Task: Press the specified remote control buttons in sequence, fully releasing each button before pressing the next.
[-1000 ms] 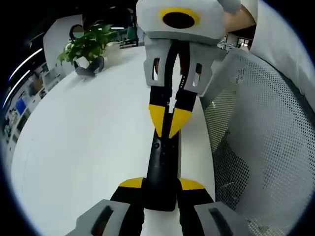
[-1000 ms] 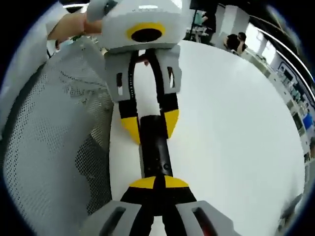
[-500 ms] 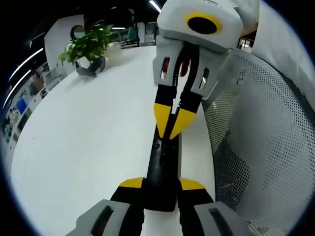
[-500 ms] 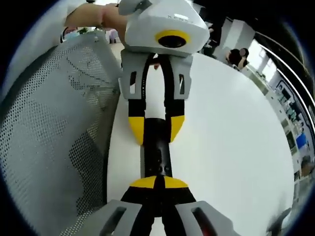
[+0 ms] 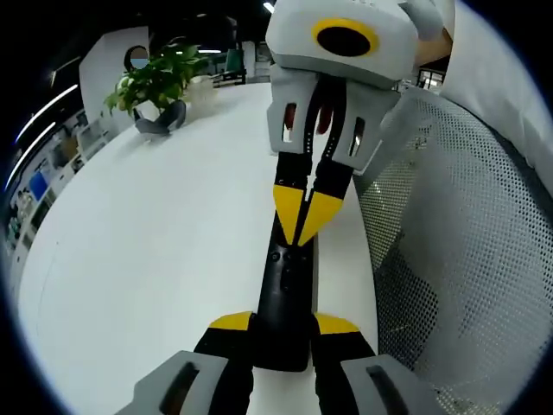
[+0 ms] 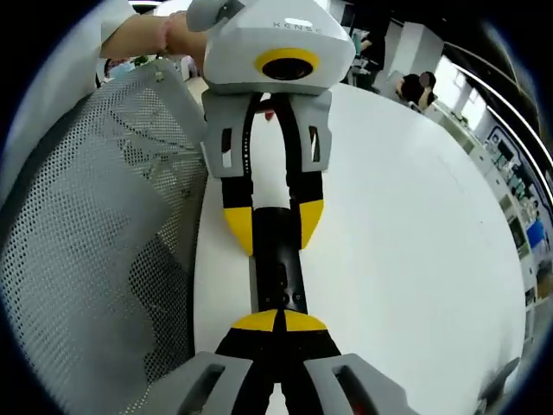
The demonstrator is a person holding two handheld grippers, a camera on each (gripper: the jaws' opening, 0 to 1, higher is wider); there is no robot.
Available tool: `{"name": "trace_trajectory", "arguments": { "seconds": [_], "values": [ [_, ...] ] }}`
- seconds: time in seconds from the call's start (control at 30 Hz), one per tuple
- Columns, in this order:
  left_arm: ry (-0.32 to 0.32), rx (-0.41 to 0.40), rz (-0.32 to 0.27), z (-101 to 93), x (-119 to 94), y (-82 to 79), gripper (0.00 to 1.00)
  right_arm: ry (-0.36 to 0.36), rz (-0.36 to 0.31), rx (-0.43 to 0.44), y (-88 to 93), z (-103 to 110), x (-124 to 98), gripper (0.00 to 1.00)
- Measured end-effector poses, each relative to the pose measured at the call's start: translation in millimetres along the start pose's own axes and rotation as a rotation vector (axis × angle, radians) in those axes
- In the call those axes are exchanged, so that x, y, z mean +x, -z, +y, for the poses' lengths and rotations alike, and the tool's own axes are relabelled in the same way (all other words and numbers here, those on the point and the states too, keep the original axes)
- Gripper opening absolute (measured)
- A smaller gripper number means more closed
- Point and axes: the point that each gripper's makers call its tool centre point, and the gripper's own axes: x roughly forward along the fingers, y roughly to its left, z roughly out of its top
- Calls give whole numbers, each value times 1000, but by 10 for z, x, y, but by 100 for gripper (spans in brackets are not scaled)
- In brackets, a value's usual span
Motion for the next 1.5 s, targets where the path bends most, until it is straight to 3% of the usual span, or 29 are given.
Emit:
{"name": "trace_trajectory", "arguments": {
  "seconds": [0.07,0.13,0.27,0.43,0.53,0.63,0.87,0.97,1.07,1.2,1.5],
  "values": [
    [3,4,4,-1,1,1,25,-14,15,87,8,2,2,0],
    [9,9,9,0,1,3,25,-28,22,100,2,-15,8,0],
    [16,17,25,-1,3,2,25,-59,11,210,3,-15,2,0],
    [15,15,29,0,5,7,24,-100,-50,192,12,-4,-38,0],
    [16,16,34,0,6,9,24,-90,-40,175,30,1,-45,0],
    [16,17,37,0,6,10,24,-55,11,99,102,-42,-71,0],
    [17,17,37,1,7,8,24,-22,21,107,91,-39,-43,0],
    [21,23,38,4,7,7,24,9,53,35,100,-44,-40,0],
    [24,29,42,4,10,5,24,18,56,34,100,-37,-36,0],
    [24,26,45,6,11,5,24,-10,-12,112,110,-61,-59,0],
    [23,22,52,9,15,5,24,-26,9,54,176,-39,-107,0]
  ]
}}
